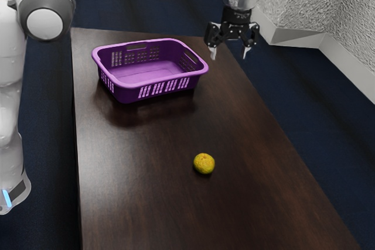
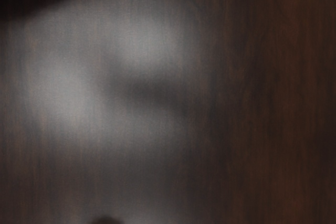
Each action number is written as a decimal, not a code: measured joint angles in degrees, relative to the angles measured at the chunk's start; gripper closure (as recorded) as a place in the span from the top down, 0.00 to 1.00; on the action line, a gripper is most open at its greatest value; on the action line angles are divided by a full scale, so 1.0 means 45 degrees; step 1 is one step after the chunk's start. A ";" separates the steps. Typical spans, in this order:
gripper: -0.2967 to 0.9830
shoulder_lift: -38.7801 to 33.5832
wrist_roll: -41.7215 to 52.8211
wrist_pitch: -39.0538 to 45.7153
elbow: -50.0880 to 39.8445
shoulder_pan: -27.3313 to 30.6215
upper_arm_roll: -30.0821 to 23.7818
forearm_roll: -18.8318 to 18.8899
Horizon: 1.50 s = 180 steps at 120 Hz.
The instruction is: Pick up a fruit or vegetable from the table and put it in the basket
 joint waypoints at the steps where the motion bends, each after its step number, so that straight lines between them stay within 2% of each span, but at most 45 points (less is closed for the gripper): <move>1: 0.77 -0.0017 -0.0101 -0.0048 0.0000 -0.0004 0.0006 0.0050; 20: 0.77 -0.0033 -0.1772 -0.0648 0.0088 0.0015 -0.0102 0.0466; 36: 0.77 0.0146 -0.2622 -0.0859 0.0362 -0.0101 -0.0541 0.0123; 58: 0.77 0.1115 -0.2151 -0.0927 0.0384 0.0005 -0.0677 -0.0739; 70: 0.77 0.2474 -0.1694 -0.0819 0.0535 0.0068 -0.1385 -0.1211; 85: 0.77 0.3733 -0.1219 -0.0541 0.0959 0.0106 -0.1585 -0.1546; 116: 0.77 0.4750 -0.0504 -0.0114 0.0970 0.0076 -0.1581 -0.1984; 138: 0.77 0.4668 -0.0157 0.0541 0.0723 -0.0303 -0.1594 -0.2188; 150: 0.77 0.3964 -0.0009 0.1065 -0.0293 -0.0721 -0.1601 -0.2232; 164: 0.77 0.2532 0.0136 0.1922 -0.2498 -0.0822 -0.1623 -0.2335; 180: 0.77 0.1983 0.0262 0.2773 -0.3451 -0.1123 -0.1659 -0.2584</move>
